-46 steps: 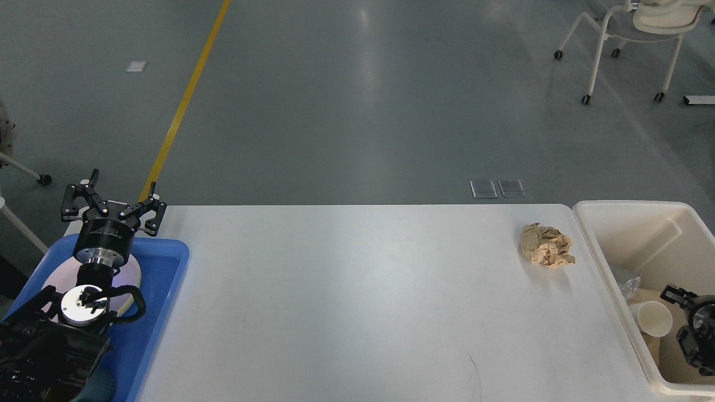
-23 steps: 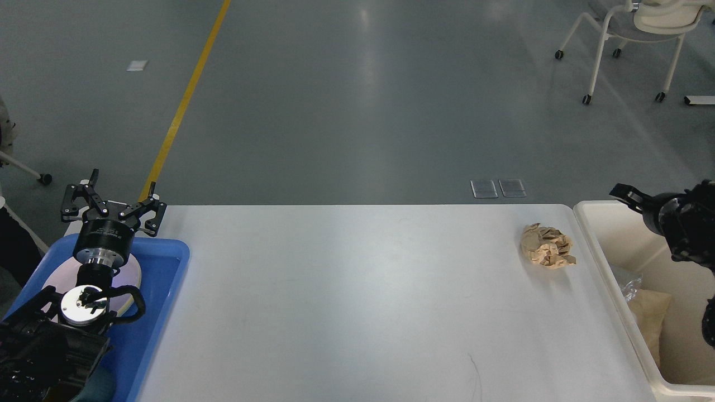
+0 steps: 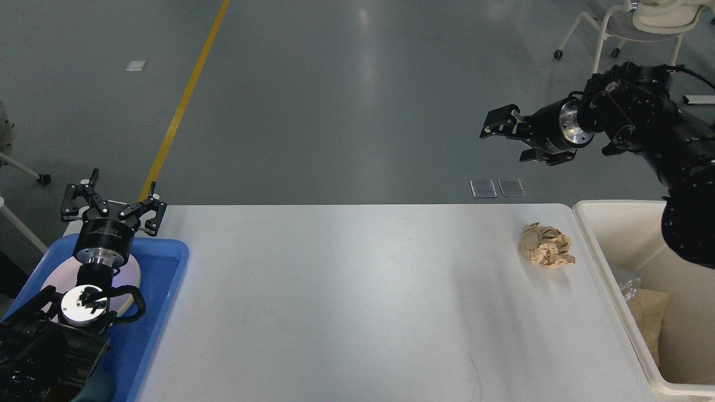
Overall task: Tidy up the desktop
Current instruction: 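Raise the right gripper out of the bin and back over the table, then lower the right gripper onto the tan crumpled paper and grasp it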
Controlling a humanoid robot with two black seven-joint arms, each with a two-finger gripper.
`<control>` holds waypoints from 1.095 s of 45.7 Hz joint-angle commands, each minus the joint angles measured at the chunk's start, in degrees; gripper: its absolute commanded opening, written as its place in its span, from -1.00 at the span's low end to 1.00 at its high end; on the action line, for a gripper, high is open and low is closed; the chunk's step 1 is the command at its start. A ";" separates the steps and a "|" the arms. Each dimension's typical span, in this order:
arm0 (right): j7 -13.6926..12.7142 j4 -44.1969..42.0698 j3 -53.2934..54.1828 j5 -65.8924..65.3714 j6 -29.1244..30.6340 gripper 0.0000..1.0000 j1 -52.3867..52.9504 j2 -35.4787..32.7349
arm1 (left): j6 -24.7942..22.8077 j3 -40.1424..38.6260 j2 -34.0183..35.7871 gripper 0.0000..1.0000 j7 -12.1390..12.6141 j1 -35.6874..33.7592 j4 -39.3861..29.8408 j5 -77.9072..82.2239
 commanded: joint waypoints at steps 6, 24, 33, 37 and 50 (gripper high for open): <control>-1.91 46.19 0.18 -12.12 -14.47 1.00 19.24 -4.28 | 0.00 0.00 0.00 0.94 0.00 0.00 0.01 0.00; -8.16 66.97 -1.40 -14.85 -28.64 1.00 21.54 -4.72 | 0.00 0.00 0.00 0.94 0.00 0.00 0.01 0.00; -8.16 66.88 -1.84 -14.85 -29.70 1.00 20.05 -4.80 | 0.00 0.00 0.00 0.94 0.00 0.00 0.01 0.00; -8.16 66.01 -2.45 -14.94 -29.88 1.00 19.52 -5.15 | 0.00 0.00 0.00 0.94 0.00 0.00 0.01 0.00; -7.98 46.95 -5.79 -15.21 -33.57 1.00 6.79 -6.21 | 0.00 0.00 0.00 0.94 0.00 0.00 0.01 0.00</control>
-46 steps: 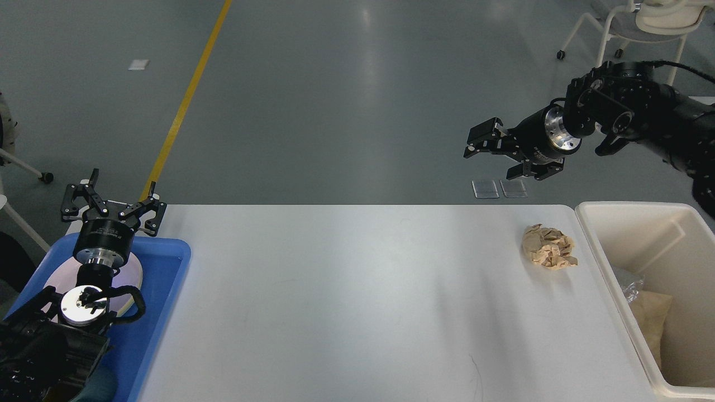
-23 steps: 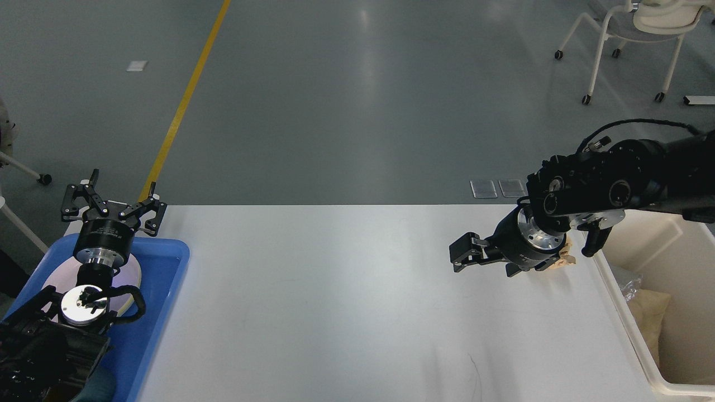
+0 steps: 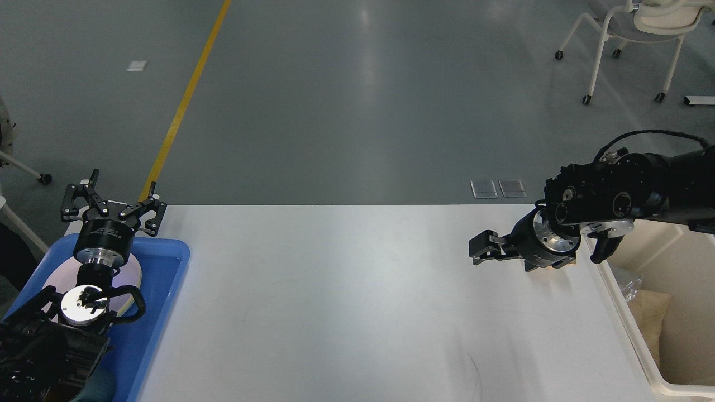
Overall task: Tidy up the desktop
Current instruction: 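Lower the right gripper onto the tan crumpled paper and grasp it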
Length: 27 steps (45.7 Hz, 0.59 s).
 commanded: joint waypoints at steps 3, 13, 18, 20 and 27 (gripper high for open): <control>0.21 -14.58 -1.46 0.25 -2.10 1.00 -10.33 -0.75 | 0.00 0.00 0.00 0.94 0.00 0.00 -0.01 0.00; 0.56 -26.45 1.09 0.69 -4.91 1.00 -19.83 -2.96 | 0.00 0.00 0.00 0.94 0.00 0.00 -0.01 0.00; 0.56 -30.76 5.82 2.00 -6.41 1.00 -24.49 -2.96 | 0.00 0.00 0.00 0.94 0.00 0.00 -0.01 0.00; 0.56 -32.69 8.37 2.53 -6.41 1.00 -26.24 -2.96 | 0.00 0.00 0.00 0.94 0.00 0.00 -0.01 0.00; 0.47 -41.92 14.27 2.71 -6.50 1.00 -33.19 -1.55 | 0.00 0.00 0.00 0.94 0.00 0.00 -0.01 0.00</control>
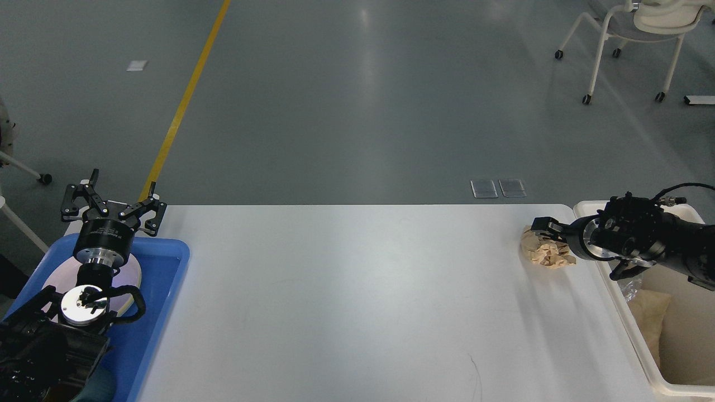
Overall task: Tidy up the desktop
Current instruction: 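Lower the right gripper onto the tan crumpled paper and grasp it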
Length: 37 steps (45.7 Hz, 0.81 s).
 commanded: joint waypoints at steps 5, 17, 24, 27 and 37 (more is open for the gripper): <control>-0.09 -13.72 5.00 0.25 -0.03 1.00 -8.87 4.52 | 0.00 0.00 0.00 0.94 0.00 0.00 0.00 0.00; -0.09 -22.43 6.85 1.12 -0.12 1.00 -14.93 9.19 | 0.00 0.00 0.00 0.94 0.00 0.00 0.00 0.00; -0.09 -23.22 7.91 2.97 -0.12 0.96 -16.61 10.42 | 0.00 0.00 0.00 0.94 0.00 0.00 0.00 0.00; -0.09 -24.19 7.99 3.23 -1.08 0.79 -17.48 10.95 | 0.00 0.00 0.00 0.94 0.00 0.00 0.00 0.00; -0.26 -26.04 6.42 3.15 -3.63 -0.72 -18.72 12.62 | 0.00 0.00 0.00 0.94 0.00 0.00 0.00 0.00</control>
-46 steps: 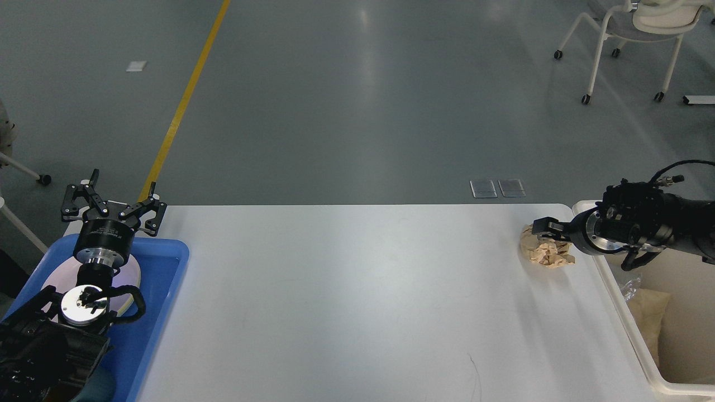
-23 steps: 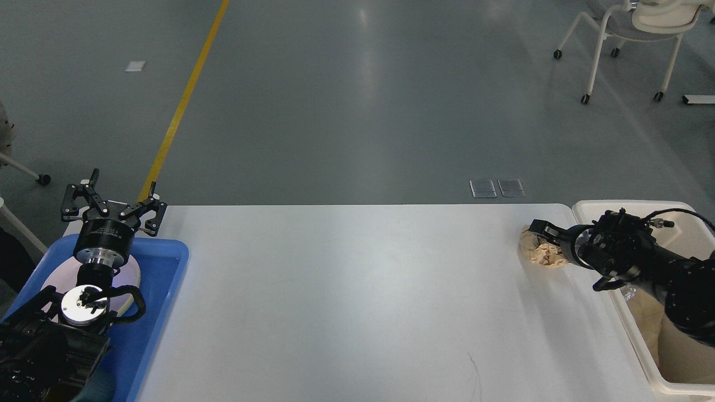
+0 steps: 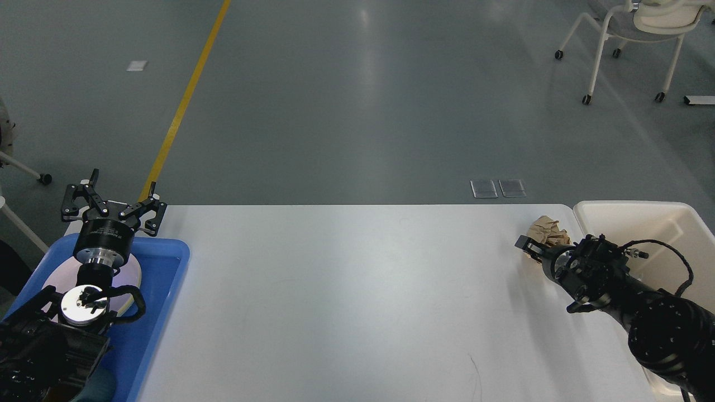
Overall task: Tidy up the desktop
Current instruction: 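Lower the right gripper onto the tan crumpled paper and grasp it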
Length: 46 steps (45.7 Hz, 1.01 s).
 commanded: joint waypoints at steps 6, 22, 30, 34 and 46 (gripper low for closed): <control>-0.23 -1.06 -3.85 -0.06 -1.39 -1.00 -0.35 0.34 | 0.00 0.00 0.00 0.94 0.00 0.00 0.01 0.00; -0.24 -1.06 -4.20 -0.06 -3.06 -1.00 -0.26 0.17 | 0.00 0.00 0.00 0.94 0.00 0.00 0.01 0.00; -0.15 -1.06 -4.20 -0.06 -3.06 -1.00 0.09 0.08 | 0.00 0.00 0.00 0.94 0.00 0.00 0.01 0.00; 0.12 -0.98 -4.64 -0.15 -2.45 -1.00 0.61 -0.27 | 0.00 0.00 0.00 0.94 0.00 0.00 0.01 0.00; 6.08 -0.18 -11.93 -0.32 10.10 -1.00 9.66 -3.26 | 0.00 0.00 0.00 0.94 0.00 0.00 0.01 0.00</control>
